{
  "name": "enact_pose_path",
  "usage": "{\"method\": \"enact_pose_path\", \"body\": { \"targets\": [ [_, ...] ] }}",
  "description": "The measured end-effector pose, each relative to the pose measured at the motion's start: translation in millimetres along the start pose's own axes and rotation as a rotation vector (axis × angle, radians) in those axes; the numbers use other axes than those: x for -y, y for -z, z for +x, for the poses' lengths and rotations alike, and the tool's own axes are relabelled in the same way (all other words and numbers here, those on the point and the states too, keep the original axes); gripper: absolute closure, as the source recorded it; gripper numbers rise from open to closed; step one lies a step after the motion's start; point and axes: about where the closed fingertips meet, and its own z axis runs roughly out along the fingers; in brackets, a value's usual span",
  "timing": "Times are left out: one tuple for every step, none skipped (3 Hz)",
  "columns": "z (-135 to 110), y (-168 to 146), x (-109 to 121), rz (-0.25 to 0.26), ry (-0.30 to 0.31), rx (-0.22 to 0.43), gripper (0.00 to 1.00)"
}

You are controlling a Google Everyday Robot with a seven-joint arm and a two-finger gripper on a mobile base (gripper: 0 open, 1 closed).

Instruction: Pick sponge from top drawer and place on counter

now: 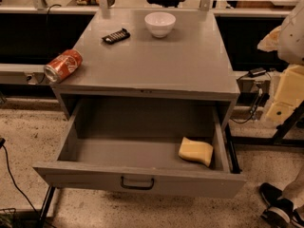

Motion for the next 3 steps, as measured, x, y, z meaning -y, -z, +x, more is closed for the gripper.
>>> {"method": "enact_pose_path", "body": {
  "targets": [
    [0,0,0,0.000,0.000,0.000,0.00],
    [-2,-24,2,-0.054,0.030,-0.006,0.00],
    [-4,-54,-11,-0.088,0.081,0.011,0.00]
  ]
}}
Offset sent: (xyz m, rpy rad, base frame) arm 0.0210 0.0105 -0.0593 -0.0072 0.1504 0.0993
